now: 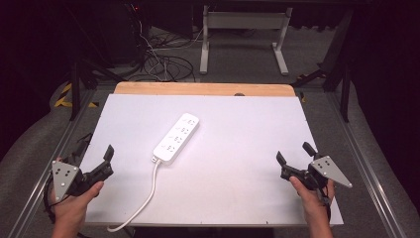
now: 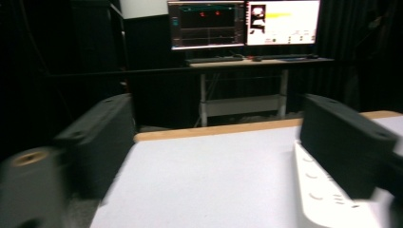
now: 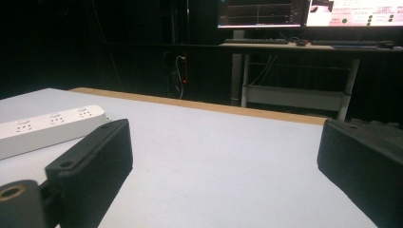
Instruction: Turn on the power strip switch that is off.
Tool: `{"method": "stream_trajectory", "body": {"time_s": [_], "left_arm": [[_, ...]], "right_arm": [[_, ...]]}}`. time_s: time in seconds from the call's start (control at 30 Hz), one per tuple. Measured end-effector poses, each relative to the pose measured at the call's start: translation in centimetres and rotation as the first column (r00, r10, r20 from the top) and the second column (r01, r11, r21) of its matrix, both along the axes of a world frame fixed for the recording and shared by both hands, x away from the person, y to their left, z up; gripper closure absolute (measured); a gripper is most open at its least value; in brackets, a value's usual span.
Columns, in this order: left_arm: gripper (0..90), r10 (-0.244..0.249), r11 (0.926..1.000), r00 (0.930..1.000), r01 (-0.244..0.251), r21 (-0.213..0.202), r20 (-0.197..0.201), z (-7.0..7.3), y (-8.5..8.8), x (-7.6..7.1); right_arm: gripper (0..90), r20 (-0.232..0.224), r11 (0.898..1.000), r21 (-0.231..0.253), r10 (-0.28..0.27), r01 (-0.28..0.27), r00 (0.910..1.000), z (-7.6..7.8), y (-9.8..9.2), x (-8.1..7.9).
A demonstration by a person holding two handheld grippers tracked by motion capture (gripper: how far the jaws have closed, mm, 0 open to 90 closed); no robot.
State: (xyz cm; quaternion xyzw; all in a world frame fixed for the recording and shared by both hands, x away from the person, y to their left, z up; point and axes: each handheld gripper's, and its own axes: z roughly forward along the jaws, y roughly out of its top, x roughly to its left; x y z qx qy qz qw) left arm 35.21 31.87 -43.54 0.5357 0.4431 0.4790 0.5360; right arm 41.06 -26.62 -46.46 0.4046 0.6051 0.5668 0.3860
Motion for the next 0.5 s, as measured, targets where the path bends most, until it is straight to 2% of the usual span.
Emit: {"method": "stream_trajectory", "body": {"time_s": [0.03, 0.07, 0.1, 0.27, 0.33, 0.43, 0.5], "left_arm": [[26.2, -0.013, 0.9999, 0.9999, 0.013, -0.008, -0.007, 0.3, 0.0, 0.0], [26.2, -0.042, 0.9988, 0.9989, 0.042, -0.025, -0.021, 0.6, 0.0, 0.0], [36.0, -0.067, 0.9976, 0.9972, 0.066, -0.022, -0.034, 0.8, -0.1, -0.1], [55.8, -0.099, 0.9951, 0.9925, 0.099, -0.007, -0.071, 1.1, -0.1, 0.3], [65.4, -0.131, 0.9913, 0.9870, 0.130, -0.022, -0.093, 1.3, 0.1, 0.6], [70.6, -0.163, 0.9864, 0.9789, 0.159, -0.043, -0.123, 1.7, 0.2, 1.1], [75.0, -0.174, 0.9846, 0.9750, 0.172, -0.033, -0.137, 2.1, 0.0, 1.5]], "right_arm": [[5.1, -0.004, 1.000, -0.002, 0.000, 0.000, 1.0000, 0.0, 0.0, 0.0], [5.1, -0.004, 1.000, -0.002, 0.000, 0.000, 1.0000, 0.0, 0.0, 0.0], [5.1, -0.003, 1.000, -0.002, 0.001, -0.001, 1.0000, 0.0, -0.1, 0.1], [5.3, -0.007, 1.000, 0.001, 0.001, -0.001, 1.0000, 0.0, -0.1, 0.1], [5.4, -0.009, 1.000, 0.007, 0.010, -0.009, 0.9999, 0.0, 0.0, 0.1], [6.1, -0.008, 1.000, -0.003, 0.014, -0.014, 0.9999, 0.0, 0.2, 0.2], [6.6, -0.016, 1.000, -0.005, 0.010, -0.010, 0.9998, -0.1, 0.3, 0.3]]}}
